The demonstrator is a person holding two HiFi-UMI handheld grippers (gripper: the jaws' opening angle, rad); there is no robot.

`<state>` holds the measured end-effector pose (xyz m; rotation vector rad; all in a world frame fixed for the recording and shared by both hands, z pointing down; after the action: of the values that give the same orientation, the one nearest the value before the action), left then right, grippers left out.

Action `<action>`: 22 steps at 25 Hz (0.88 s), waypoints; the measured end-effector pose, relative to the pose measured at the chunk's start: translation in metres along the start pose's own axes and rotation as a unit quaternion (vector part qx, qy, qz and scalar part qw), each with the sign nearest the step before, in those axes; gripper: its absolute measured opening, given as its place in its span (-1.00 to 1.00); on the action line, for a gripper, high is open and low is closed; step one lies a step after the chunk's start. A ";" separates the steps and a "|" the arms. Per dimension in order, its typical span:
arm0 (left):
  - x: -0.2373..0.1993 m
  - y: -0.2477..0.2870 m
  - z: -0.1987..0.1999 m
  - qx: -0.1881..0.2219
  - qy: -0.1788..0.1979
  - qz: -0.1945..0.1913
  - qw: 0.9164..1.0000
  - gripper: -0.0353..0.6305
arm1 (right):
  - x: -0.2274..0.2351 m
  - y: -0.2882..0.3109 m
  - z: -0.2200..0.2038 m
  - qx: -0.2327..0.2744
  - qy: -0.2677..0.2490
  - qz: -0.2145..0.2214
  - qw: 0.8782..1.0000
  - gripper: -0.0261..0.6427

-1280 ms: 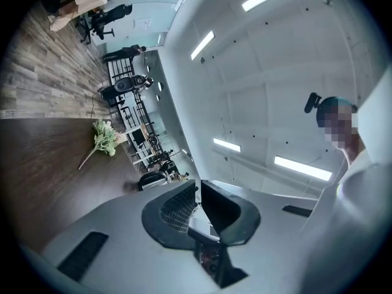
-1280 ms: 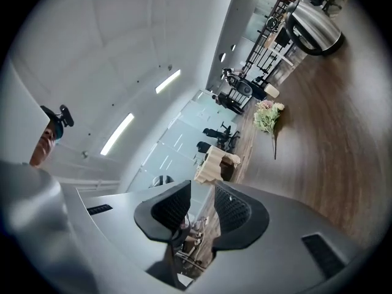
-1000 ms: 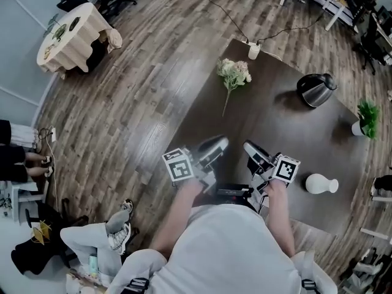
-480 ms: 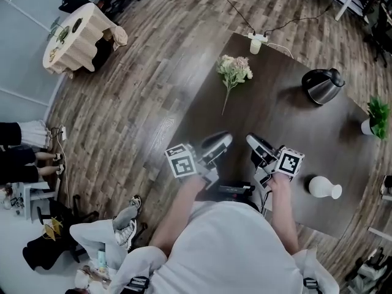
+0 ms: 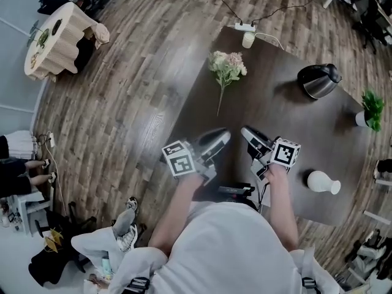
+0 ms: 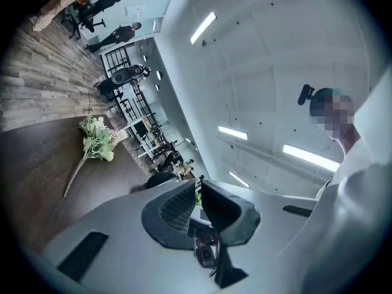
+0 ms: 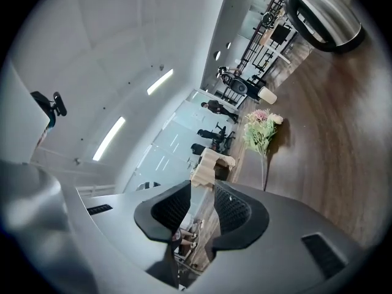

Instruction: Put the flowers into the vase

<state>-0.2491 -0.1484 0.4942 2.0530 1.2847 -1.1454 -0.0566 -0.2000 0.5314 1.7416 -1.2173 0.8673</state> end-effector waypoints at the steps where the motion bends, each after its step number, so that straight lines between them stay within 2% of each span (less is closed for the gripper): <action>1: -0.003 0.000 0.002 -0.002 0.000 -0.003 1.000 -0.85 | 0.001 0.004 0.003 -0.001 -0.002 -0.003 1.000 -0.63; 14: -0.044 -0.008 0.034 -0.007 -0.011 -0.020 1.000 -0.85 | 0.028 0.057 0.038 -0.022 0.017 -0.051 0.998 -0.63; 22: -0.076 0.000 0.047 -0.016 -0.028 -0.016 0.999 -0.85 | 0.067 0.080 0.065 -0.032 0.042 -0.088 0.995 -0.63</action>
<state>-0.2847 -0.2208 0.5320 1.9703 1.3054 -1.1788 -0.1074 -0.3004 0.5814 1.7142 -1.0093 0.7821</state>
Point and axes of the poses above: the fingertips, and each gripper's own axes: y forward along the fingers, x to its right, z out of its top, the point moved 8 cm from there along -y, backward along the fingers, and after that the axes turned 14 degrees about -x, right-handed, at the moved point
